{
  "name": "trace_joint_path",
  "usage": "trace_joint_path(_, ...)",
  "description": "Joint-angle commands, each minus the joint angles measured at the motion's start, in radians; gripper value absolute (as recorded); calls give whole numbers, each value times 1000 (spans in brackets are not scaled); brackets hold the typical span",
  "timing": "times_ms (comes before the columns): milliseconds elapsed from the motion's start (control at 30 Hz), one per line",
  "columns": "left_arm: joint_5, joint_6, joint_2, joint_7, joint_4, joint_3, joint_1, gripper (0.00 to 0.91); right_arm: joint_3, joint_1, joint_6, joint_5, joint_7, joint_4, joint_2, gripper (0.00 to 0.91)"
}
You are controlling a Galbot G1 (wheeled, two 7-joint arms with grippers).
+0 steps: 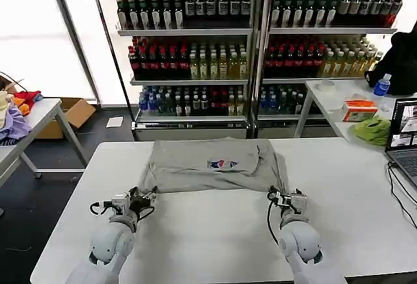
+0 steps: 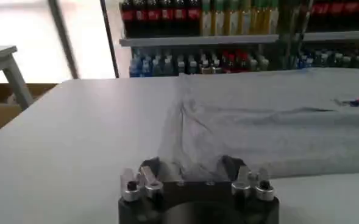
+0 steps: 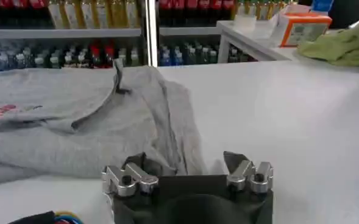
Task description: Fold and organize the clothes.
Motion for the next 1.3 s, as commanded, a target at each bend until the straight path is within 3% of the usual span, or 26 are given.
trace_joint_path(33, 24, 1, -5, 5, 4, 5, 15, 20, -4, -12, 15, -13, 0, -32, 7, 0)
trace_joint_path(467, 75, -24, -18, 52, -17, -2, 40, 0, 16, -55, 45, -14, -2, 16, 8, 0)
trace_joint_path(767, 83, -30, -6, 53, -184, -20, 155, 10, 29, -147, 28, -6, 9, 243, -28, 0)
trace_joint_path(967, 82, -34, 7, 31, -335, -47, 311, 10, 31, -253, 7, -1, 26, 417, -50, 0)
trace_joint_path(1300, 95, -32, -8, -2, -555, -84, 477, 10, 35, -421, 16, -75, 32, 550, -52, 0)
